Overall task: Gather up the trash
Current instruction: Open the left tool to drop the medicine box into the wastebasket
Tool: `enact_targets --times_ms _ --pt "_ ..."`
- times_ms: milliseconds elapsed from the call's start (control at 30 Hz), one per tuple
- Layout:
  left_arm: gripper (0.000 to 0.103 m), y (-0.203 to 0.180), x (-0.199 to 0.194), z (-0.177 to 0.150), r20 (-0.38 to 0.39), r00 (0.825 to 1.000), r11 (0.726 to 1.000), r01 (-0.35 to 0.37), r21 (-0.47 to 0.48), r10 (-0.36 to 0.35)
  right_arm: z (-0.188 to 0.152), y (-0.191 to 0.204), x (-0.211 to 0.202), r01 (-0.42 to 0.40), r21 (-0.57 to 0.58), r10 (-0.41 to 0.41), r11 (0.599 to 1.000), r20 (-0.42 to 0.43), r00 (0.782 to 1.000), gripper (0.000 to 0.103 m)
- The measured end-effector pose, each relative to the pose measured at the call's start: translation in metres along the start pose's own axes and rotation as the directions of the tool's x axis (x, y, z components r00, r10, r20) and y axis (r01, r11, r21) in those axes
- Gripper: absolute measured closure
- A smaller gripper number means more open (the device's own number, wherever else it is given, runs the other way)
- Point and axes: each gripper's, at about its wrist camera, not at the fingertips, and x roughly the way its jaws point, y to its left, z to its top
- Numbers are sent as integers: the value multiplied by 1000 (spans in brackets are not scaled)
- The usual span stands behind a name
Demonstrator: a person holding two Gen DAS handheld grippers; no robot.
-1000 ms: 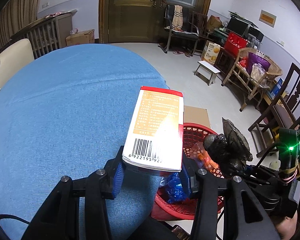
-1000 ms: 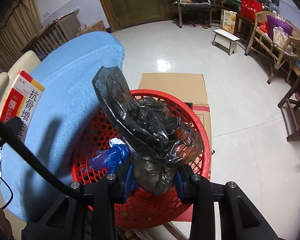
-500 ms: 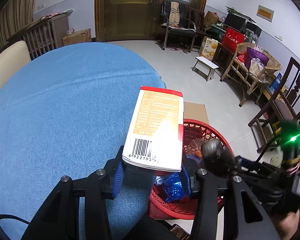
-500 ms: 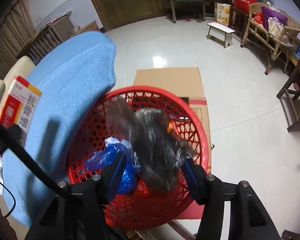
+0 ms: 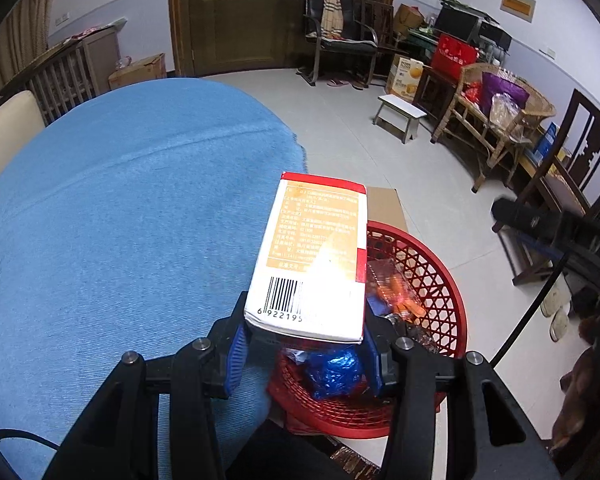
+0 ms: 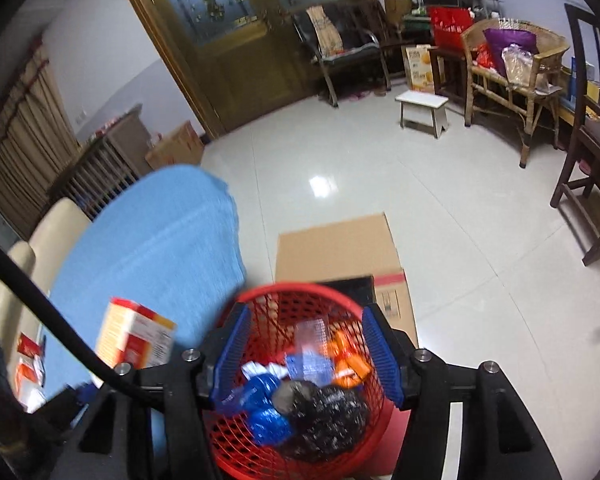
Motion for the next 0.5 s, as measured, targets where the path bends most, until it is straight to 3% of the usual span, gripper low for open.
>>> enact_targets --times_ms 400,433,500 --pt "50 -26 20 2 -49 998 998 35 51 -33 14 -19 -14 -36 88 30 996 73 997 40" --pt "47 -27 24 4 -56 998 998 45 50 -42 15 -21 -15 -38 93 31 995 79 996 40" --pt "30 -28 30 7 -78 996 998 47 50 -43 16 -23 -15 -39 98 31 994 83 996 40"
